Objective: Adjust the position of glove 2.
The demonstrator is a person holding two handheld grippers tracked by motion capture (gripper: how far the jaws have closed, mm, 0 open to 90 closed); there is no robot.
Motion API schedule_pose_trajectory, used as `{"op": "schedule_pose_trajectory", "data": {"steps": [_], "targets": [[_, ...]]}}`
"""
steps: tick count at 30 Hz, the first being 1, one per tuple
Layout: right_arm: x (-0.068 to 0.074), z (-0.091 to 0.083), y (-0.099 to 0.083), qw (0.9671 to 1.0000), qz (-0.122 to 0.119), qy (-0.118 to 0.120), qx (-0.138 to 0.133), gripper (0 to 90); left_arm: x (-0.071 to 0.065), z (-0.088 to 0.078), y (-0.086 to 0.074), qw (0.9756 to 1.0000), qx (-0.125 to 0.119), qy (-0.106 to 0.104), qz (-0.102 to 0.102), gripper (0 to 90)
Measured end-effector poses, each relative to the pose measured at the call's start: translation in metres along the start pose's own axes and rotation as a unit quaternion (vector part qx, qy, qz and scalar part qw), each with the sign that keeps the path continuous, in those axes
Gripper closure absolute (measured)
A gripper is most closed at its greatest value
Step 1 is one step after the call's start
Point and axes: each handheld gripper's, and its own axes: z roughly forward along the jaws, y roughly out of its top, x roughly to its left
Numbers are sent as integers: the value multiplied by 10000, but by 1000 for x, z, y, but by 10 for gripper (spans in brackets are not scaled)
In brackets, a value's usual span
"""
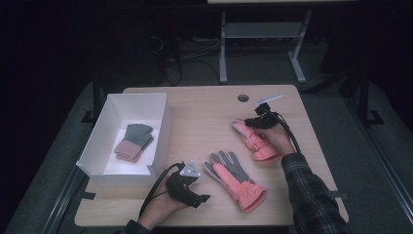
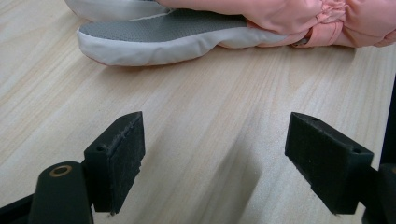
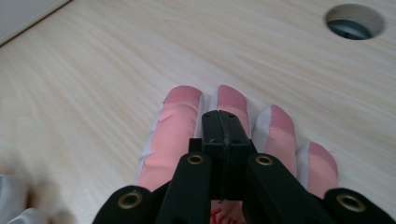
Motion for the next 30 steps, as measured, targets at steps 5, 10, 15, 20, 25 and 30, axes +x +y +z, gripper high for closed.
{"op": "schedule_pose_trajectory", "data": {"steps": [5, 10, 15, 20, 25, 30], "targets": [[9, -5, 3, 9999, -105, 43, 22, 899, 0, -1, -1, 10000, 2, 2, -48, 197], [6, -36, 1, 9999, 43, -112, 65, 713, 2, -2, -1, 10000, 24, 11, 5, 197], [4, -51, -19, 9995, 135, -18, 277, 577, 2, -2, -2, 10000, -17, 35, -2, 197], [3, -50, -34, 9985, 257, 171, 441, 481, 3, -2, -2, 10000, -2, 60, -20, 197], [3, -41, -42, 9977, 243, 200, 607, 413, 4, -1, -3, 10000, 8, 54, -13, 197], [6, -31, -43, 9964, 211, 43, 825, 372, 4, -1, -3, 10000, 44, 60, 22, 197]]}}
